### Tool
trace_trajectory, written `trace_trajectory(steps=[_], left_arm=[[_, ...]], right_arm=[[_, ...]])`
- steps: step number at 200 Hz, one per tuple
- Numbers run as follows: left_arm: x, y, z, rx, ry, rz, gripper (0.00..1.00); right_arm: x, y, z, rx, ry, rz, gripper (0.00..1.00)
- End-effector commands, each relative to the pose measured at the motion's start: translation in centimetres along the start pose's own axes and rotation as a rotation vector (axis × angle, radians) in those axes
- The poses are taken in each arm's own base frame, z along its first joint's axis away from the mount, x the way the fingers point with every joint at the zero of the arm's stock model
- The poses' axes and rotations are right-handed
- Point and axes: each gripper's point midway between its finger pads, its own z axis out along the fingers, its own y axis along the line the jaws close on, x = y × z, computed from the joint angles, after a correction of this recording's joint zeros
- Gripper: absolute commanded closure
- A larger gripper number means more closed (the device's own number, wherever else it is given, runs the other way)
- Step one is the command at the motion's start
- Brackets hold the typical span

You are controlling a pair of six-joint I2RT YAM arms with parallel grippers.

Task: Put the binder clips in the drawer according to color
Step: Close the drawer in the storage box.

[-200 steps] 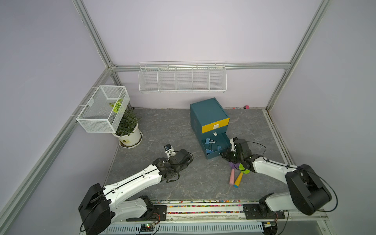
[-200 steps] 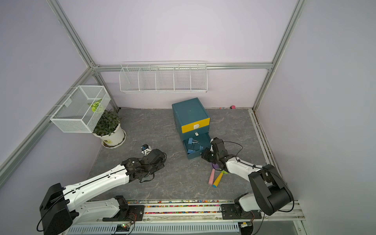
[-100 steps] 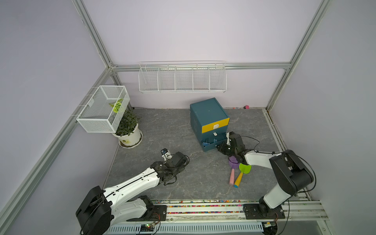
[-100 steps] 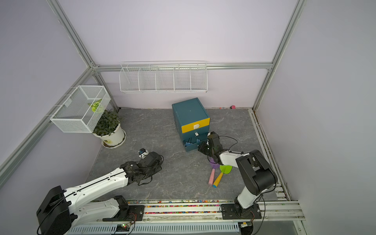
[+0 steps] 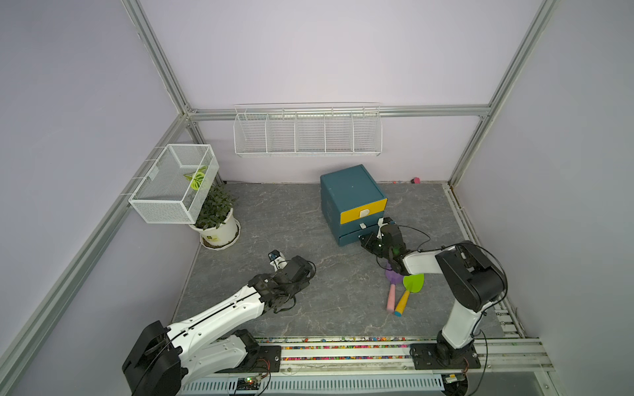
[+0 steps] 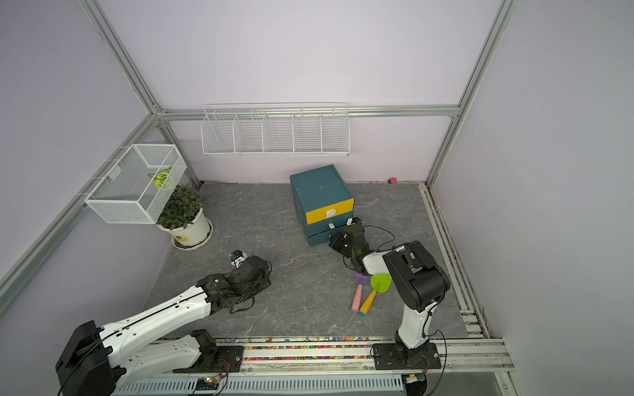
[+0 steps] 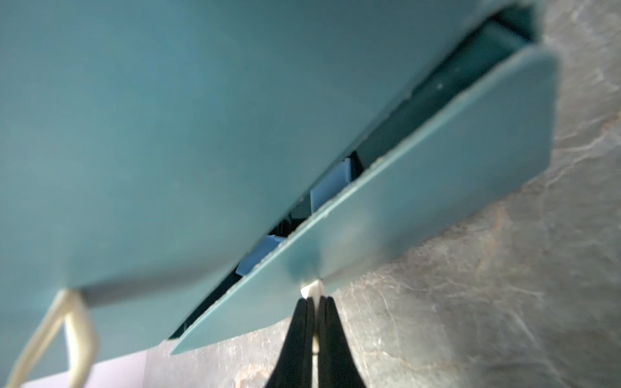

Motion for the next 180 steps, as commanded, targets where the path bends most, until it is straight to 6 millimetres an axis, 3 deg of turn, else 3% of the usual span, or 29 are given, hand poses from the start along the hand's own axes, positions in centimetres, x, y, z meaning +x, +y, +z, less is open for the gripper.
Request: trace_trajectory(steps=[1, 58, 69, 83, 102, 124, 132, 136, 139, 142, 156, 180], left_arm=[[-0.6, -0.2, -0.3, 0.004, -0.018, -0.01, 0.54], [-1.0, -0.2, -0.8, 0.013, -0.032, -0.014, 0.54], [-1.2, -0.3, -0.9, 0.015, -0.036, -0.012, 0.53], [-1.4, -0.5, -1.0, 0.019, -0.04, -0.011, 0.47], [-2.1, -1.1, -1.2, 0.033, -0.042, -0.006, 0.36], [-4.1, -1.5, -1.5, 0.068, -0.055, -0.041, 0.18], [-5.4, -1.6, -1.7, 0.089, -0.074, -0.028, 0.12], [-6.0, -1.7, -1.9, 0.099, -0.084, -0.035, 0.1], [-6.6, -1.7, -2.0, 0.108, -0.095, -0.039, 0.02], [-7.1, -1.7, -2.1, 0.115, -0.104, -0.043, 0.0], [-9.7, -1.6, -2.8, 0.136, -0.158, -0.044, 0.0], [-14.3, -2.1, -4.7, 0.113, -0.317, 0.041, 0.0]], right_arm=[[-0.5, 1.0, 0.5, -0.013, -0.055, 0.01, 1.0], [-0.2, 0.9, 1.1, 0.003, -0.069, 0.035, 0.95], [-0.1, 0.7, 0.9, 0.01, -0.075, 0.038, 0.87], [0.0, 0.2, 0.0, 0.037, -0.087, 0.034, 0.69], [-0.3, -0.3, -2.2, 0.093, -0.115, 0.006, 0.42], [-1.2, -0.8, -5.9, 0.168, -0.156, -0.047, 0.21], [-1.8, -1.0, -7.7, 0.198, -0.193, -0.068, 0.02], [-2.2, -1.3, -8.7, 0.225, -0.21, -0.076, 0.01], [-2.5, -1.5, -9.3, 0.247, -0.22, -0.081, 0.01], [-2.8, -1.8, -10.0, 0.274, -0.23, -0.086, 0.01], [-4.3, -2.5, -13.2, 0.364, -0.256, -0.133, 0.01], [-7.7, -2.0, -17.7, 0.44, -0.311, -0.257, 0.01]])
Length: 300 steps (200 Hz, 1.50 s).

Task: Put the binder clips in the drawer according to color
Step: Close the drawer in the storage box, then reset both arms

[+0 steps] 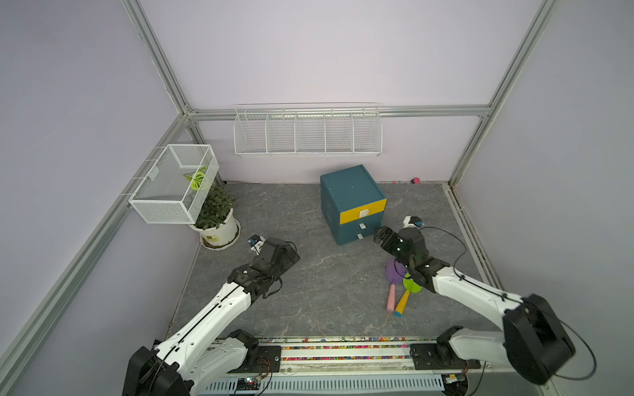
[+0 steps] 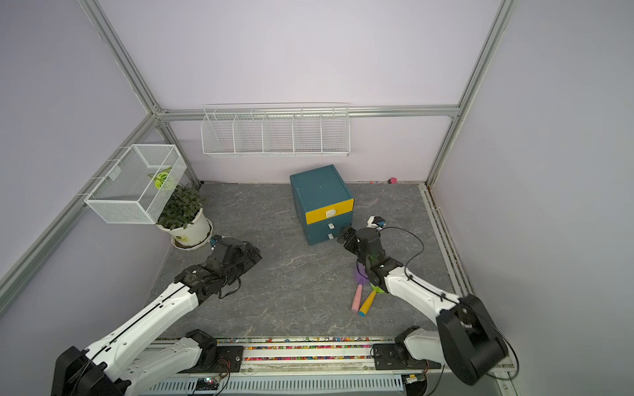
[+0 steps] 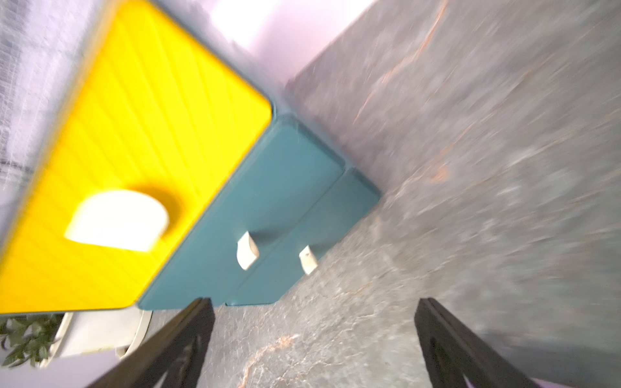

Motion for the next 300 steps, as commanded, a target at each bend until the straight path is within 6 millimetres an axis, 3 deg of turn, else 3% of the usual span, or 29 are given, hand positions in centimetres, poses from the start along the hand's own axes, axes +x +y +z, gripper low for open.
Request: trace_trajectory(steps=[1, 16, 41, 68, 79, 101, 131, 162, 184, 195, 228, 275, 300], left_arm=[[-4.8, -3.1, -1.8, 0.068, -0.147, 0.14, 0.0], [-7.8, -2.8, -2.5, -0.026, -0.272, 0.183, 0.0], [-12.2, 0.7, -3.7, -0.299, -0.506, 0.118, 0.0], [-14.6, 1.1, -2.1, -0.272, -0.665, 0.248, 0.0], [-14.7, 1.2, -0.8, -0.215, -0.711, 0.354, 0.0], [-14.5, 3.8, 2.5, -0.251, -0.7, 0.436, 0.0], [-13.5, 6.6, 6.9, -0.309, -0.611, 0.483, 0.0], [-14.1, 5.8, 7.0, -0.267, -0.668, 0.545, 0.0], [-14.3, 7.7, 6.9, -0.231, -0.709, 0.488, 0.0], [-14.4, 7.8, 6.6, -0.208, -0.735, 0.487, 0.0], [-14.2, 7.8, 6.8, -0.205, -0.709, 0.483, 0.0], [-13.1, 7.4, 6.2, -0.131, -0.739, 0.511, 0.0], [-13.3, 7.5, 7.6, -0.127, -0.733, 0.522, 0.0]], right_arm=[[-2.4, -4.3, -2.8, 0.223, -0.018, -0.208, 0.01], [-4.8, -4.4, -4.3, 0.286, -0.077, -0.312, 0.02], [-7.1, -5.3, -5.6, 0.348, -0.145, -0.312, 0.01], [-9.4, -6.4, -6.7, 0.48, -0.225, -0.33, 0.01], [-10.5, -6.6, -6.6, 0.519, -0.276, -0.363, 0.01], [-10.6, -5.6, -4.1, 0.396, -0.336, -0.543, 0.01], [-9.3, -8.7, -1.8, 0.529, -0.33, -0.677, 0.01], [-7.8, -11.0, 0.2, 0.593, -0.337, -0.775, 0.01], [-7.4, -12.6, 1.6, 0.624, -0.356, -0.801, 0.01], [-7.3, -13.3, 1.9, 0.633, -0.382, -0.79, 0.01], [-7.3, -14.0, 2.4, 0.57, -0.345, -0.751, 0.01], [-6.5, -14.2, 0.2, 0.465, -0.433, -0.704, 0.01], [-6.4, -14.1, 1.6, 0.447, -0.35, -0.719, 0.01]])
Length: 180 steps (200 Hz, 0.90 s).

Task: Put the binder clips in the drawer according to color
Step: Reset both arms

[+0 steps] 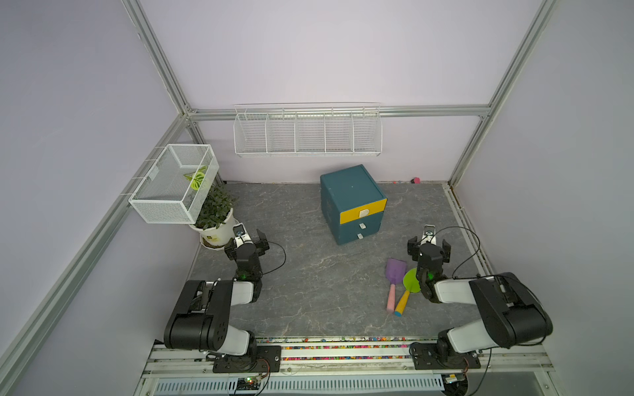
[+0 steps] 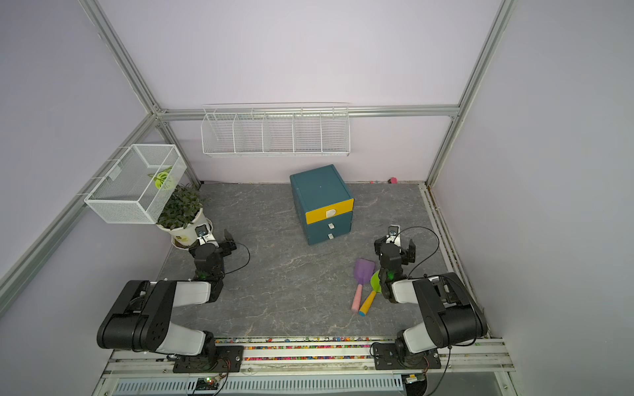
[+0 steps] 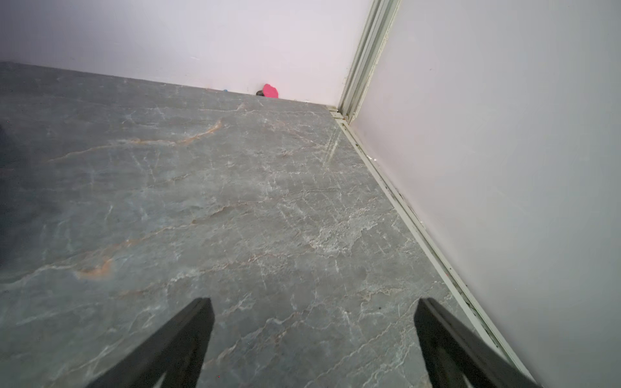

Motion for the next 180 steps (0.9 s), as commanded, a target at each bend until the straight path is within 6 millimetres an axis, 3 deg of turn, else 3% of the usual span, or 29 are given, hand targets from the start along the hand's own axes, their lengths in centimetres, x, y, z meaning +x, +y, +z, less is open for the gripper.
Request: trace_trajectory(steps=[1, 10, 22, 58, 85, 120, 134, 180], left_arm=[[-0.4, -0.5, 0.7, 0.035, -0.02, 0.001, 0.0], [0.1, -0.5, 1.2, 0.05, 0.054, -0.011, 0.0], [-0.1, 0.0, 1.4, 0.051, 0.024, -0.026, 0.0], [0.0, 0.1, 1.5, 0.048, 0.049, -0.031, 0.0], [0.1, 0.0, 1.5, 0.049, 0.049, -0.03, 0.0], [0.1, 0.1, 1.5, 0.047, 0.049, -0.032, 0.0], [0.0, 0.1, 1.5, 0.047, 0.048, -0.031, 0.0], [0.1, 0.1, 1.5, 0.048, 0.049, -0.031, 0.0]], right_arm=[[-1.9, 0.8, 0.7, -0.062, -0.027, 0.041, 0.01], [-1.9, 0.9, 1.1, -0.071, -0.009, 0.041, 0.01], [-2.0, 0.9, 1.0, -0.072, -0.016, 0.041, 0.01], [-3.0, 2.1, -1.0, -0.135, -0.106, -0.028, 0.01], [-3.1, 1.6, -0.4, -0.117, -0.06, 0.0, 0.01], [-1.4, -0.2, 0.8, -0.064, -0.074, 0.114, 0.01], [-0.4, 0.0, 1.3, -0.07, -0.02, 0.113, 0.01], [-0.3, 0.6, 2.5, -0.125, 0.038, 0.109, 0.01]])
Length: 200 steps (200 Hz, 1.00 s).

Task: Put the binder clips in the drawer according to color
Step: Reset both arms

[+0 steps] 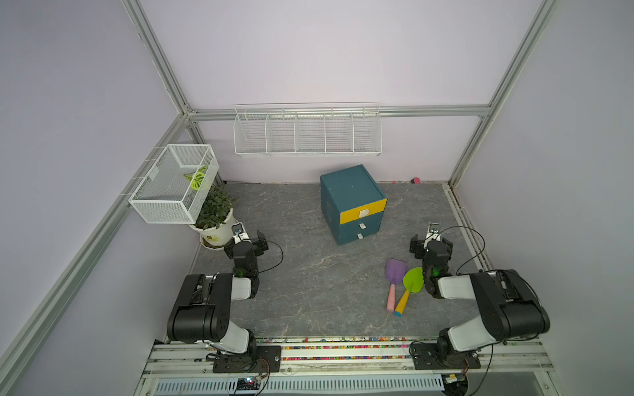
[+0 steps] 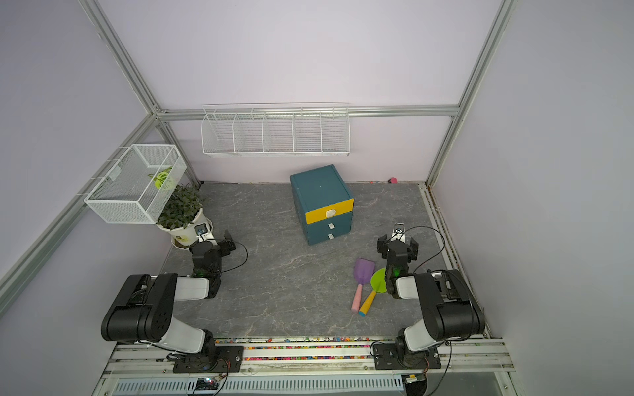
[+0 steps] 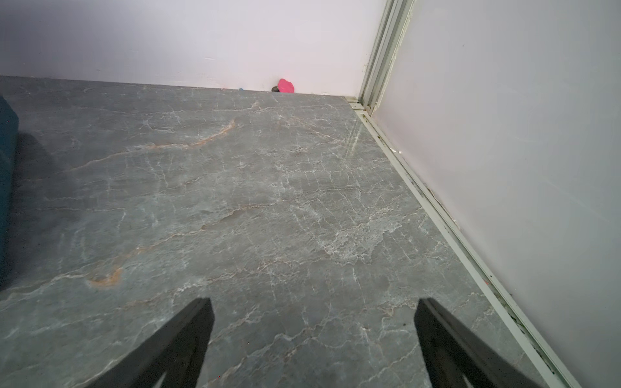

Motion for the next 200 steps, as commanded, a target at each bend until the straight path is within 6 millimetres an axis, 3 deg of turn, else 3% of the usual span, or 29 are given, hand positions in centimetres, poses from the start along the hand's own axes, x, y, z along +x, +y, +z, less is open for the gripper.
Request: trace_trajectory(steps=[1, 200], left_arm=[[-0.81, -0.13, 0.17, 0.007, -0.013, -0.013, 0.0], [-0.86, -0.11, 0.17, 0.006, -0.014, -0.013, 0.0]], right_arm=[[-0.38, 0.79, 0.52, -0.039, 0.014, 0.023, 0.01], [-0.38, 0.89, 0.74, -0.041, 0.027, 0.022, 0.01]])
